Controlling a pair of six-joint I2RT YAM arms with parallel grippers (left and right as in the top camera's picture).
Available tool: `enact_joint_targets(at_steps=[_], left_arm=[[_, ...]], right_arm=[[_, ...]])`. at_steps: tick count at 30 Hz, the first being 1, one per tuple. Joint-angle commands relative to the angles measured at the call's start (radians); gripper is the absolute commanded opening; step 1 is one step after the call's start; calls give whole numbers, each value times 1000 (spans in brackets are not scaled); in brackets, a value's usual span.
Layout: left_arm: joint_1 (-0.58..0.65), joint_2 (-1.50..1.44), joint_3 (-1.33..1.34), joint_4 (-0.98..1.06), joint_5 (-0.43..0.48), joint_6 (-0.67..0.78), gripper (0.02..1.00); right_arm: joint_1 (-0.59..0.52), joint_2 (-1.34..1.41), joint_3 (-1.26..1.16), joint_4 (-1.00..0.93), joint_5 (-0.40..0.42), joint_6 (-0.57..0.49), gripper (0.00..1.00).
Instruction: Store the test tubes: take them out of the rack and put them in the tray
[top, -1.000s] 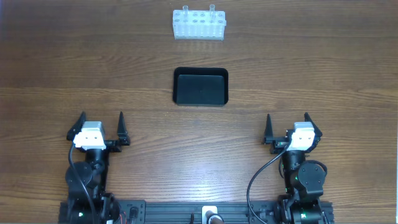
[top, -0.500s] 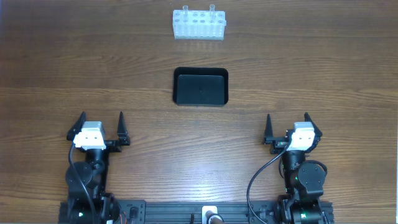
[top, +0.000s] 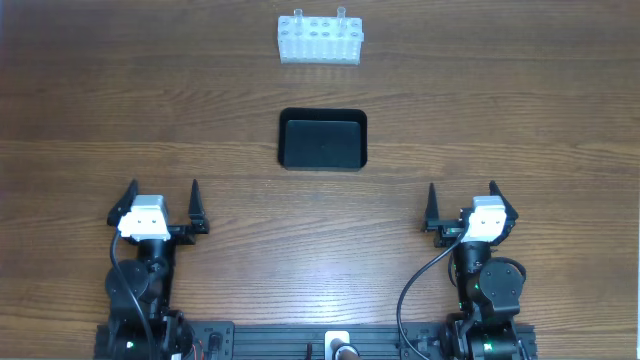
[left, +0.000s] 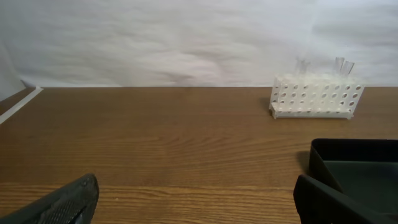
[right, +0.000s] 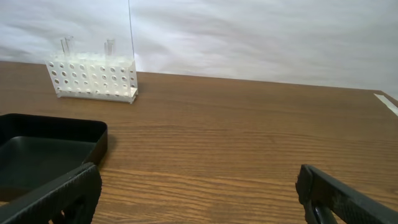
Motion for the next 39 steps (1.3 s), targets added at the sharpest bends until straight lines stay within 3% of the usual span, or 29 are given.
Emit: enact_joint_targets(at_steps=[1,28,34,39], left_arm=[[6,-4,-4,-1,10,14,998],[6,-3,3,3,14,14,996],[6,96,134,3,18,14,996],[-5,296,311,-23,86,14,998]], right_arm=[[0,-10,-7,-2,-11,-5,991],[0,-10,-7,-2,-11,-5,993],[0,-10,-7,-2,-11,-5,993],[0,-10,-7,-2,-11,-5,991]])
